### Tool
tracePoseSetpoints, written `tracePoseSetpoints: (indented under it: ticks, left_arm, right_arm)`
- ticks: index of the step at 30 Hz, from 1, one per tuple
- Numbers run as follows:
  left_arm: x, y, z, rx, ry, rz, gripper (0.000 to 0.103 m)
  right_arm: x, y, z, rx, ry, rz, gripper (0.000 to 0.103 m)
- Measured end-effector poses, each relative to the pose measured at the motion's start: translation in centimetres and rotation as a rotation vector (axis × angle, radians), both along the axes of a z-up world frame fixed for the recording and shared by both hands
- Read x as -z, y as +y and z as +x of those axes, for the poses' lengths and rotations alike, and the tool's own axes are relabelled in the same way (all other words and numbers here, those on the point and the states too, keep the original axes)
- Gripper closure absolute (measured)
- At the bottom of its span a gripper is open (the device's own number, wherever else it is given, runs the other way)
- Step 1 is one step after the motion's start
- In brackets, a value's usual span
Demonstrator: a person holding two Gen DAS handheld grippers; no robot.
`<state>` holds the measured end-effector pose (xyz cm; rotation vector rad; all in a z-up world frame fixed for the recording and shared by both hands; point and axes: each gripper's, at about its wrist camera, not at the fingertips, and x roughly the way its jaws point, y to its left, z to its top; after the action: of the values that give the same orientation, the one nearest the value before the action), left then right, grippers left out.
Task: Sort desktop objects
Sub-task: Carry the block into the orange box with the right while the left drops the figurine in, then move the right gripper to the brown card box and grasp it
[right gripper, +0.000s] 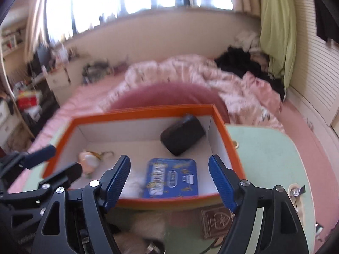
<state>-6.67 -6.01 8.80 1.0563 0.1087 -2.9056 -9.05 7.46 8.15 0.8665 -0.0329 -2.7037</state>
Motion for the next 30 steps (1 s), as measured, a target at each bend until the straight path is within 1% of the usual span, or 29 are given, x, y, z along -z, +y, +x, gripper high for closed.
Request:
tracePoseSetpoints:
  ticks: [1, 2, 3, 5, 7, 9, 11, 12, 13, 14, 15, 16, 17, 19, 20, 22, 23, 26, 27, 28, 30]
  left_arm:
    - [-0.5, -0.2, 1.1, 0.002, 0.015, 0.02, 0.032]
    - [-0.8, -0.2, 2.4, 0.012, 0.028, 0.037, 0.023]
    - [-0.7, -0.1, 3.8, 0.02, 0.03, 0.04, 0.019]
    - [0.0, 0.3, 5.5, 0.039, 0.006, 0.016, 0.017]
    - [1.8, 0.6, 6.6, 0.055, -0.052, -0.008, 0.017]
    - [4.1, 0.5, 6.8, 0.031, -0.106, -0.001, 0.017]
    - [6.6, 0.3, 6.3, 0.008, -0.173, 0.013, 0.015]
    - [7.1, 0.7, 6.7, -0.007, -0.144, -0.04, 0.015]
    - [7.4, 1.1, 7.1, -0.019, -0.118, -0.083, 0.009]
    - [7.6, 1.0, 7.4, -0.015, -0.107, -0.069, 0.003]
    - [7.8, 0.9, 7.5, -0.005, -0.106, -0.047, 0.0]
    - [8.0, 1.0, 7.6, -0.003, -0.094, -0.054, 0.0]
    - [8.1, 0.9, 7.7, -0.005, -0.084, -0.05, 0.0]
    - [8.3, 0.9, 7.8, -0.008, -0.075, -0.052, 0.0]
    - [8.3, 0.9, 8.0, -0.009, -0.073, -0.053, 0.0]
    - [8.3, 0.9, 7.9, -0.01, -0.07, -0.054, 0.0]
    - [8.4, 0.9, 7.8, -0.009, -0.07, -0.054, 0.0]
    - [8.1, 1.1, 7.7, -0.008, -0.07, -0.055, 0.0]
    - [8.1, 1.2, 7.7, -0.008, -0.07, -0.055, 0.0]
    - [8.0, 1.2, 7.7, -0.008, -0.069, -0.055, 0.0]
    - [8.0, 1.2, 7.7, -0.008, -0.07, -0.055, 0.0]
  right_arm:
    - [-0.6, 0.5, 1.2, -0.007, 0.021, -0.019, 0.022]
    - [-1.0, 1.0, 2.6, -0.017, 0.03, -0.026, 0.014]
    - [-1.2, 1.4, 3.9, -0.032, 0.027, -0.02, 0.01]
    - [-0.6, 2.4, 5.8, -0.045, -0.005, 0.013, 0.01]
    - [1.2, 3.6, 7.0, -0.046, -0.08, 0.035, 0.01]
    - [3.5, 4.5, 7.0, -0.025, -0.178, 0.048, 0.01]
    - [5.5, 5.3, 6.4, -0.022, -0.282, 0.017, 0.01]
    - [6.1, 5.7, 6.3, -0.018, -0.292, 0.003, 0.01]
    - [5.9, 5.8, 6.5, -0.003, -0.253, 0.017, 0.01]
    - [5.8, 6.1, 6.5, 0.004, -0.255, 0.024, 0.009]
    - [5.6, 6.9, 6.4, -0.005, -0.262, -0.034, 0.01]
    - [5.3, 7.6, 6.4, -0.004, -0.251, -0.091, 0.01]
    - [4.9, 9.1, 6.4, 0.039, -0.223, -0.163, 0.01]
    - [4.5, 10.8, 5.8, 0.132, -0.203, -0.184, 0.01]
    - [4.4, 11.3, 5.2, 0.159, -0.215, -0.183, 0.01]
    - [4.4, 11.6, 3.8, 0.153, -0.25, -0.19, 0.01]
    - [4.4, 11.2, 3.3, 0.14, -0.255, -0.175, 0.01]
    - [4.0, 8.5, 2.0, 0.054, -0.227, -0.043, 0.01]
    - [4.2, 8.1, 1.3, 0.04, -0.229, -0.019, 0.01]
    - [4.3, 7.8, 0.6, 0.035, -0.24, -0.005, 0.01]
    - [5.6, 7.7, -1.1, 0.038, -0.32, 0.015, 0.011]
